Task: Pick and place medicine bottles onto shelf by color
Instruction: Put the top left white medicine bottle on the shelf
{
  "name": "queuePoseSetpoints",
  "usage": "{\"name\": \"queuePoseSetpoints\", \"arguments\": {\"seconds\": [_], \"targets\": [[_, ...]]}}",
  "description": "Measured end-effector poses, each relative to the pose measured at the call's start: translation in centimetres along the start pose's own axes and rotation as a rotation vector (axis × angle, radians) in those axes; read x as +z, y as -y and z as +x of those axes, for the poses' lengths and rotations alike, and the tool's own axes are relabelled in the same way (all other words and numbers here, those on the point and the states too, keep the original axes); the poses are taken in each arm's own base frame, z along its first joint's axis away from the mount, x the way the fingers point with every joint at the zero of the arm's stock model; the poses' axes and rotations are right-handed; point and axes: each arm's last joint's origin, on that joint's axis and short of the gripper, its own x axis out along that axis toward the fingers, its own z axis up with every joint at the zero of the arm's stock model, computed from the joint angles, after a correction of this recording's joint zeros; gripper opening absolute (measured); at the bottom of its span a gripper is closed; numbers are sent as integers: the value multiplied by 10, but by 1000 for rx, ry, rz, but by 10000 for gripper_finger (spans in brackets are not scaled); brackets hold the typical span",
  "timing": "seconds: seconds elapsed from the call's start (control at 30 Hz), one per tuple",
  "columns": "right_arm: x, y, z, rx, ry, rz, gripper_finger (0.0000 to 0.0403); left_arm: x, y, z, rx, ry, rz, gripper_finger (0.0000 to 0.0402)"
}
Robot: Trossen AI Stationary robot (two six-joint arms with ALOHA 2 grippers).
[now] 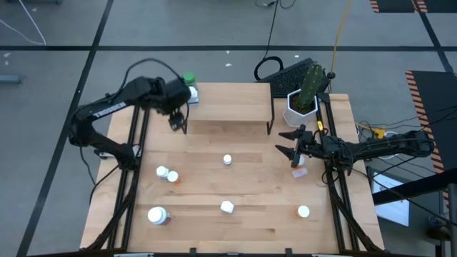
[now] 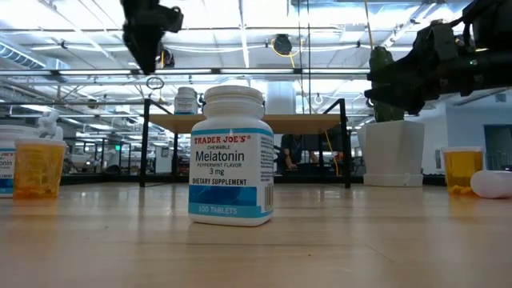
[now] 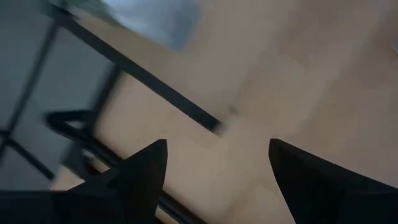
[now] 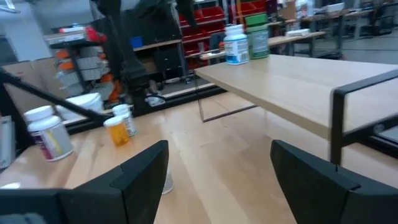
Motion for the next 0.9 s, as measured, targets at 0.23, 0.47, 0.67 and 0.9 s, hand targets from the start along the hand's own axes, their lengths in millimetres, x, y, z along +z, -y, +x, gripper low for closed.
{"name": "queuePoseSetpoints", "arguments": {"seconds": [0.23, 0.47, 0.67, 0.9], "targets": [[0, -1, 0, 26, -6, 7, 279, -55, 55, 16, -48, -77, 27, 282], [0, -1, 0, 26, -6, 4, 279, -116, 97, 35, -94, -132, 210, 282], [0, -1, 0, 26, -4, 4, 279, -144, 116, 60, -89, -149, 376, 282], [1, -1, 0, 29, 9, 11, 279, -156, 121, 75, -116, -182, 405, 282]]}}
